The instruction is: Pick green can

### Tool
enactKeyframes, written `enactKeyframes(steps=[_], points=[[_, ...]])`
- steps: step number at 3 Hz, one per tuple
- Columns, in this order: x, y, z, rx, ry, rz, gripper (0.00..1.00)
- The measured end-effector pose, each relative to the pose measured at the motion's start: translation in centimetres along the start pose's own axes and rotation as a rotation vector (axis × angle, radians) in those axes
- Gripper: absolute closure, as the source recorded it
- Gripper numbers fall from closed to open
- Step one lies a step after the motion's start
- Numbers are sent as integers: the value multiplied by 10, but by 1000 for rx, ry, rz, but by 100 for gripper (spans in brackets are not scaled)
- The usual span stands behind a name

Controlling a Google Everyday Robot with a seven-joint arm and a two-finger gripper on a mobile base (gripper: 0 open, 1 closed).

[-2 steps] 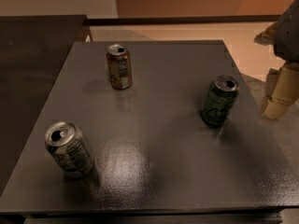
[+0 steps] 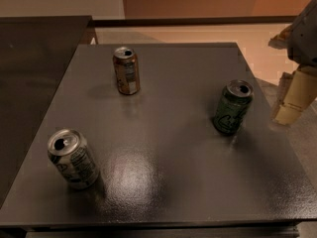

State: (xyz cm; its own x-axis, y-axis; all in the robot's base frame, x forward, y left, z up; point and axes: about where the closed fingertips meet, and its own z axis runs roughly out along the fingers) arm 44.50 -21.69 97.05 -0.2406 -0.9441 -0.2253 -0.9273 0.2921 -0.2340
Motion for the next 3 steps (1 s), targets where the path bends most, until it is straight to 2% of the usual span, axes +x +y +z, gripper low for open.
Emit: enactKeyframes(steps=[1,3], points=[[1,-4,25,-6,-46,17,0],[-2,-16,80,-56,-199,99,0]])
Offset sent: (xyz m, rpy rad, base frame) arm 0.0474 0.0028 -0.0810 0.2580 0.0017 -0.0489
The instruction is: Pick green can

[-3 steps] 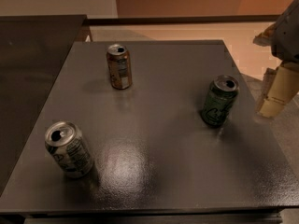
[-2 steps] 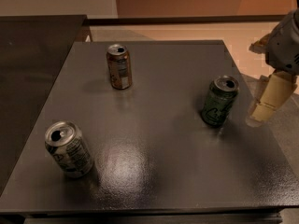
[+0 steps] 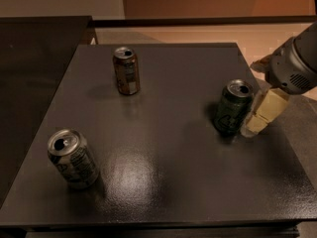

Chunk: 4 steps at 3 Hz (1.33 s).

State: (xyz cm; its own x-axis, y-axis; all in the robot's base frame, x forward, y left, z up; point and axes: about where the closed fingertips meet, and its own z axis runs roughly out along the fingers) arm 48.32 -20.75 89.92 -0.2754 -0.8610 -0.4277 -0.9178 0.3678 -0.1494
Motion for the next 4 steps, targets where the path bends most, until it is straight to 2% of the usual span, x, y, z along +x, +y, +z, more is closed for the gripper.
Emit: enactKeyframes(steps=[1,2,4], points=[[-1,-6,18,-47,-57,58,0],[-4,-7,19,-92,-113,86,16],[-15,0,8,-155,-215,88,62]])
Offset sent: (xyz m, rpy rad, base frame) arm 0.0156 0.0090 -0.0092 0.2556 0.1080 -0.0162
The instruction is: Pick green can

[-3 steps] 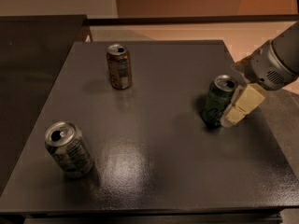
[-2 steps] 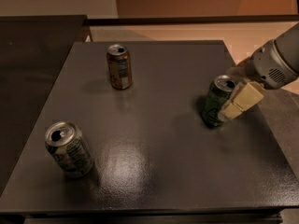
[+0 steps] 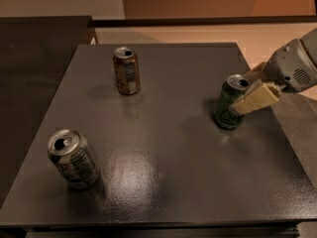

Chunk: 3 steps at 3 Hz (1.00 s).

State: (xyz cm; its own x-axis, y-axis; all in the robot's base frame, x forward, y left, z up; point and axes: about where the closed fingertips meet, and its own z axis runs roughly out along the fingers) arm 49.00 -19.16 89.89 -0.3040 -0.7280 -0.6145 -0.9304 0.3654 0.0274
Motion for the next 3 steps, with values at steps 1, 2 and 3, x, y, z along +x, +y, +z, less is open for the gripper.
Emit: enactKeyframes(steps=[1,2,3], points=[[-18,3,-6,-7,-44,-30,87],[-42,2,-18,3,-71,-62,100],[-86,-6,-45,25,-78,-131,100]])
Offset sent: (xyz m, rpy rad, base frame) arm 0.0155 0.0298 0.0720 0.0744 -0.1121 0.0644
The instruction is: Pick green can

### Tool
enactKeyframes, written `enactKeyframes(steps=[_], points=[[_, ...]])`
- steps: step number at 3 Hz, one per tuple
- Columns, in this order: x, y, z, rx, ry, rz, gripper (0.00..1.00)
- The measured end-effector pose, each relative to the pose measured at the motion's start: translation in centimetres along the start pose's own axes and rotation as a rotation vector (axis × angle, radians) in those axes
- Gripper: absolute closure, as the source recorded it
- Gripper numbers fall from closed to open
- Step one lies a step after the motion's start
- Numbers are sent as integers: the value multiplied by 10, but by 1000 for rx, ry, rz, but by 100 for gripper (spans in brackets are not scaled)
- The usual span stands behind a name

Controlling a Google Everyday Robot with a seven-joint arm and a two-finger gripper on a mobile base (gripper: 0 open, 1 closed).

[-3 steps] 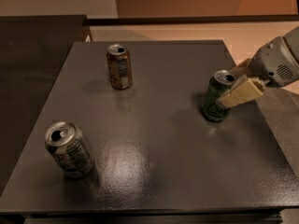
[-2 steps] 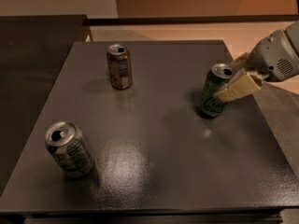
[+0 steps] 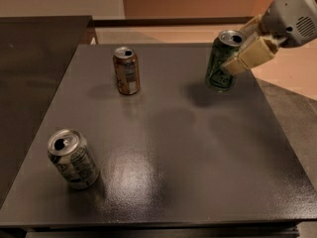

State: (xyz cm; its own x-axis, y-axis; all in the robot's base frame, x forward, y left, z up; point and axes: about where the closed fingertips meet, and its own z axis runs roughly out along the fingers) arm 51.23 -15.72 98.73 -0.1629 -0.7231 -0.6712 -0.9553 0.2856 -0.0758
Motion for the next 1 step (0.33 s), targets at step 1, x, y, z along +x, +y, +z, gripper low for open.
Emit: enactKeyframes(steps=[1], points=[[0,0,0,0,0,0,100]])
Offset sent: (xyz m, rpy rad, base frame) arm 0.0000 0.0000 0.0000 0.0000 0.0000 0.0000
